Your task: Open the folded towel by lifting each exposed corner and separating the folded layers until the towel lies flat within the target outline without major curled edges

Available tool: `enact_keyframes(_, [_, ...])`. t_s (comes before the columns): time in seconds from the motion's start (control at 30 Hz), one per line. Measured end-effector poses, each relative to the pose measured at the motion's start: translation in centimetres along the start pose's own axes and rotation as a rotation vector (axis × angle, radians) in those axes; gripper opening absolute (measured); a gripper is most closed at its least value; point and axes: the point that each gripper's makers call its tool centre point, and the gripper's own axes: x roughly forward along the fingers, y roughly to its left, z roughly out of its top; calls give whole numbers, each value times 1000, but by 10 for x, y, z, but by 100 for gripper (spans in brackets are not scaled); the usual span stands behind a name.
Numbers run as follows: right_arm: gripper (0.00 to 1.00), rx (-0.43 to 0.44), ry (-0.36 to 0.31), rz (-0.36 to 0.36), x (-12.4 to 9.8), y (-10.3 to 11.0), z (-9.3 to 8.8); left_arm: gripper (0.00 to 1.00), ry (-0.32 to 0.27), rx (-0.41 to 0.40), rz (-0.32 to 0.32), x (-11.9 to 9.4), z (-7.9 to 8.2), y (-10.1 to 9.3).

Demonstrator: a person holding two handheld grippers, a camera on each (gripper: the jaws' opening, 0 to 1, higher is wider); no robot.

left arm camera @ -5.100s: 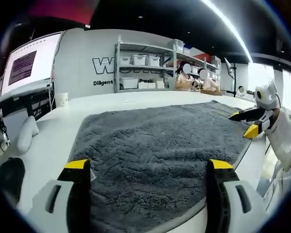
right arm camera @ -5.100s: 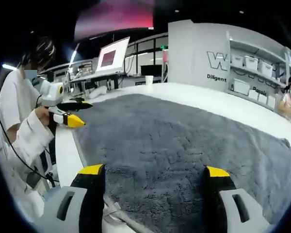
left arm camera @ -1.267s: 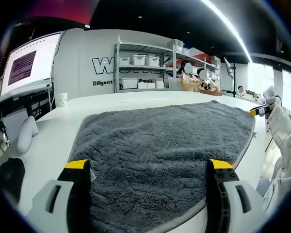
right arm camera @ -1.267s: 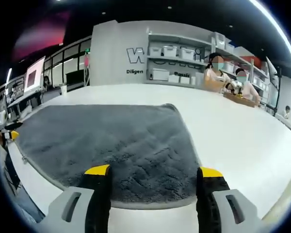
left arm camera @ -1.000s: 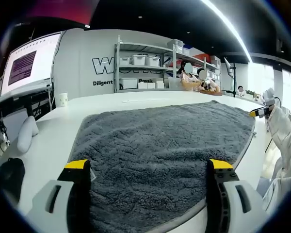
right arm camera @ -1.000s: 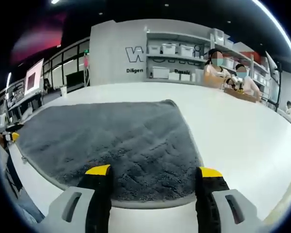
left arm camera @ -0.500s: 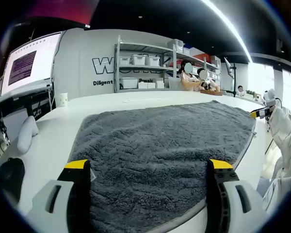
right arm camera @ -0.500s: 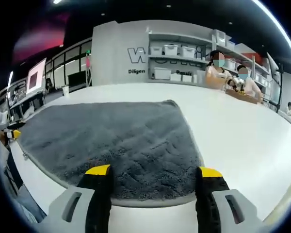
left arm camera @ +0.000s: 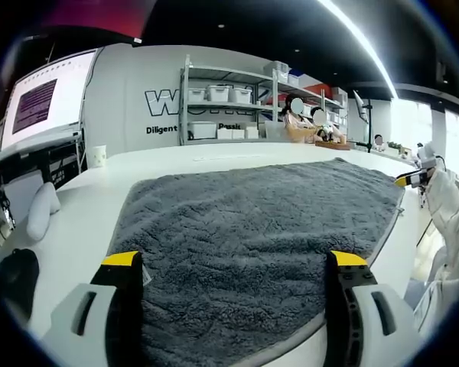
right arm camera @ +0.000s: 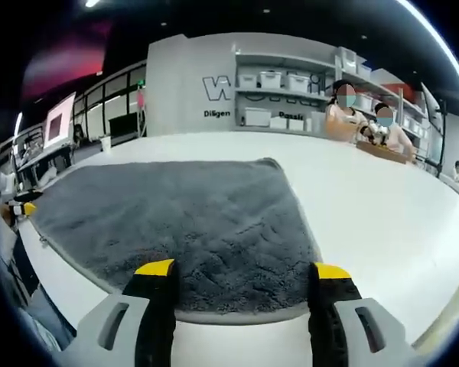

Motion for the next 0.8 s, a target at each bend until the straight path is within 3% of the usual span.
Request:
enact_keyframes(0.47, [68,8,3,12,-3,0,0,98,0,-13,-12,-1,1,1])
enact_keyframes(0.7, [60,64,-30,10,-11,-6,4,89,9,-24,-1,-5,2,6])
enact_keyframes(0.8, [57,68,-48,-20,-17,-14,6,79,7,-61,21,-11,4,11])
